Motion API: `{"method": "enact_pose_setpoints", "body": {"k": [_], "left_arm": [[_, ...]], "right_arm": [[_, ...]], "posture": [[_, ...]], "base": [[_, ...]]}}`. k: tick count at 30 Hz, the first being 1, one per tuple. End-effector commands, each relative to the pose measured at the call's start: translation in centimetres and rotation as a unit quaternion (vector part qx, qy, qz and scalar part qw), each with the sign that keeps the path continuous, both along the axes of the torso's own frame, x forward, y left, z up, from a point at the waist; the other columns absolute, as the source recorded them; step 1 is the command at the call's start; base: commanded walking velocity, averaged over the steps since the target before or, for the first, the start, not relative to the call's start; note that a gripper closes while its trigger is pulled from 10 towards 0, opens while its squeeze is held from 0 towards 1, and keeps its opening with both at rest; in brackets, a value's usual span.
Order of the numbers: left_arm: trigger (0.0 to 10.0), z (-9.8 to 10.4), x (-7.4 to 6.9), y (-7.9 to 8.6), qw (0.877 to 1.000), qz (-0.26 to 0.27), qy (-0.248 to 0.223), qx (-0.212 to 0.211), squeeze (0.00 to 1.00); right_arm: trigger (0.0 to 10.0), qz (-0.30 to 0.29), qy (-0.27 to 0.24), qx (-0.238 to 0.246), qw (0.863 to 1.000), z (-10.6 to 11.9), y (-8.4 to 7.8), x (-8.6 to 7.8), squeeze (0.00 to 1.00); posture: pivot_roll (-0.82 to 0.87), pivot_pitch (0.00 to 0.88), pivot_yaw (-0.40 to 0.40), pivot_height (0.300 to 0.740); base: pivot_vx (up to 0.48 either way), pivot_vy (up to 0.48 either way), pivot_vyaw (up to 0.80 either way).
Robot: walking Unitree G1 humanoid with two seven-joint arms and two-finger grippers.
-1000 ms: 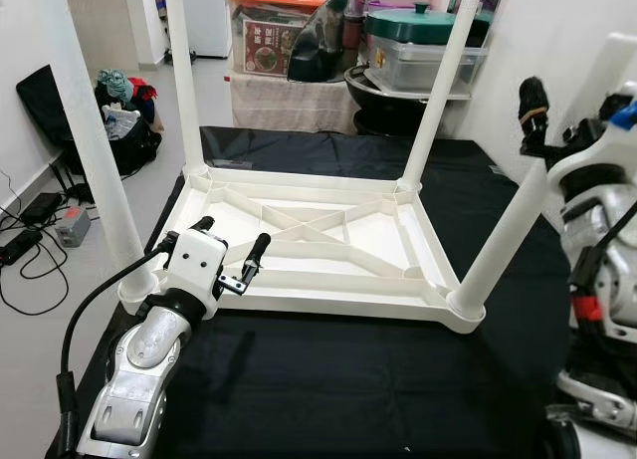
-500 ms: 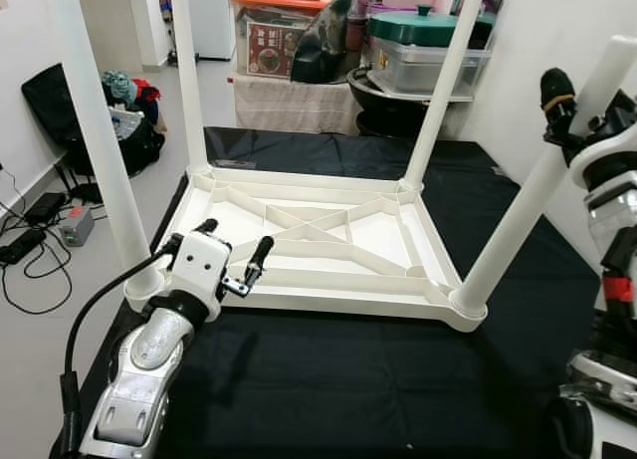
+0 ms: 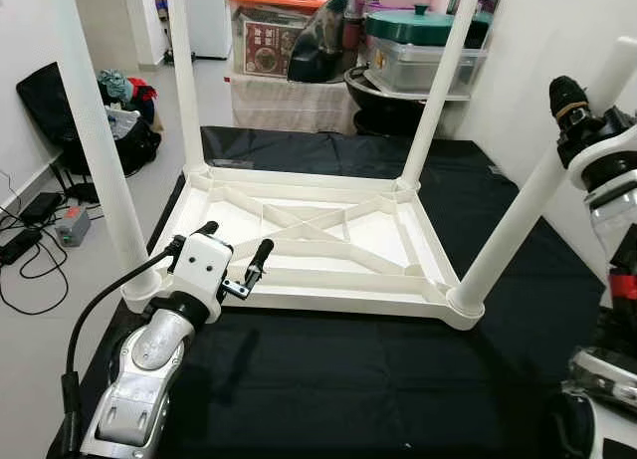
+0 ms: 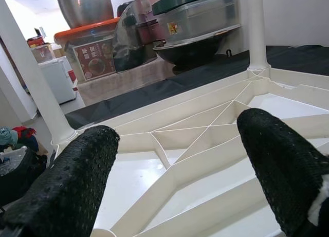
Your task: Building children table
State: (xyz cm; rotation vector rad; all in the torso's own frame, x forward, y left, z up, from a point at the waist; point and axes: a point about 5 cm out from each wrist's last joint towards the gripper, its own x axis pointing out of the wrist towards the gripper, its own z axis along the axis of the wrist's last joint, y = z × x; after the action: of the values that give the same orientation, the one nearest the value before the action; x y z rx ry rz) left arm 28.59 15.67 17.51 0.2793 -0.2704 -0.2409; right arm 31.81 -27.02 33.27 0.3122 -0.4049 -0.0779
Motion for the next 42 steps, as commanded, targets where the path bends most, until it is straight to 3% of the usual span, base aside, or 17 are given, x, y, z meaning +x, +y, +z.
{"method": "enact_pose_setpoints", "body": {"k": [1,5,8,9,10,12,13,15,18,19,21,31,34,36,38,41,42], "left_arm": [[10.0,-0.1,0.0,-0.1,1.0,-0.003,0.001,0.005,0.8],[10.0,-0.2,0.1,-0.1,1.0,-0.003,0.002,0.005,0.8],[10.0,-0.2,0.1,-0.2,1.0,-0.004,0.002,0.005,0.79],[10.0,-0.2,0.1,-0.2,1.0,-0.004,0.002,0.005,0.79],[10.0,-0.2,0.1,-0.2,1.0,-0.004,0.002,0.005,0.79],[10.0,-0.2,0.1,-0.1,1.0,-0.003,0.001,0.005,0.79],[10.0,-0.2,0.1,-0.1,1.0,-0.003,0.001,0.005,0.79],[10.0,-0.1,0.0,0.0,1.0,-0.001,0.001,0.005,0.79],[10.0,-0.1,0.0,-0.1,1.0,-0.001,0.0,0.004,0.78],[10.0,0.0,-0.1,-0.1,1.0,-0.002,-0.001,0.004,0.79],[10.0,0.0,-0.1,-0.1,1.0,-0.003,-0.002,0.005,0.78],[10.0,0.2,-0.1,-0.2,1.0,-0.011,-0.002,0.009,0.76],[10.0,0.2,-0.1,-0.1,1.0,-0.007,0.0,0.002,0.75],[10.0,0.2,-0.1,0.3,1.0,0.001,0.004,-0.007,0.75],[10.0,0.2,-0.1,0.3,1.0,0.001,0.004,-0.007,0.75],[10.0,0.2,-0.1,0.5,1.0,0.004,0.004,-0.01,0.73],[10.0,0.2,-0.1,0.5,1.0,0.004,0.004,-0.01,0.73]], "right_arm": [[0.0,0.023,0.0,0.029,0.999,0.2,0.3,0.1,0.0],[0.0,0.029,0.009,0.041,0.999,0.1,0.3,0.1,0.0],[0.0,0.028,0.054,0.119,0.991,-1.5,-0.5,0.7,0.0],[0.0,0.009,0.095,0.186,0.978,-3.5,-1.4,1.2,0.0],[0.0,0.009,0.095,0.186,0.978,-3.5,-1.4,1.2,0.0],[0.0,-0.02,0.15,0.272,0.95,-6.8,-2.3,1.6,0.0],[0.0,-0.02,0.15,0.272,0.95,-6.8,-2.3,1.6,0.0],[0.0,-0.041,0.191,0.333,0.922,-10.7,-2.4,1.7,0.0],[0.0,-0.05,0.21,0.355,0.91,-12.5,-2.3,1.6,0.0],[0.0,-0.063,0.229,0.374,0.897,-14.3,-2.4,1.5,0.0],[0.0,-0.065,0.241,0.389,0.887,-15.8,-2.2,1.3,0.0],[0.0,-0.01,0.271,0.401,0.875,-19.9,-0.7,1.1,0.0],[0.0,0.013,0.299,0.402,0.865,-21.9,0.4,0.8,0.0],[0.0,0.035,0.338,0.405,0.849,-24.1,2.0,0.3,0.0],[0.0,0.035,0.338,0.405,0.849,-24.1,2.0,0.3,0.0],[0.0,0.037,0.384,0.412,0.826,-26.7,3.8,-0.6,0.0],[0.0,0.037,0.384,0.412,0.826,-26.7,3.8,-0.6,0.0]], "posture": [[0.08,0.0,-0.11,0.74],[0.08,0.0,-0.109,0.74],[0.08,0.0,-0.11,0.74],[0.08,0.0,-0.113,0.74],[0.08,0.0,-0.113,0.74],[0.08,0.0,-0.113,0.74],[0.08,0.0,-0.113,0.74],[0.09,0.0,-0.113,0.74],[0.09,0.0,-0.112,0.74],[0.09,0.0,-0.112,0.74],[0.1,0.0,-0.109,0.74],[0.1,0.0,-0.098,0.74],[0.11,0.0,-0.101,0.74],[0.11,0.0,-0.101,0.74],[0.11,0.0,-0.101,0.74],[0.12,0.0,-0.103,0.74],[0.12,0.0,-0.103,0.74]], "base": [[0.0,0.0,0.0],[0.0,0.0,0.0],[0.0,0.0,0.0],[0.0,0.0,0.0],[0.0,0.0,0.0],[0.0,0.0,0.0],[0.0,0.0,0.0],[0.0,0.0,0.0],[0.0,0.0,0.0],[0.0,0.0,0.0],[0.0,0.0,0.0],[0.0,0.0,0.0],[0.0,0.0,0.0],[0.0,0.0,0.0],[0.0,0.0,0.0],[0.0,0.0,0.0],[0.0,0.0,0.0]]}}
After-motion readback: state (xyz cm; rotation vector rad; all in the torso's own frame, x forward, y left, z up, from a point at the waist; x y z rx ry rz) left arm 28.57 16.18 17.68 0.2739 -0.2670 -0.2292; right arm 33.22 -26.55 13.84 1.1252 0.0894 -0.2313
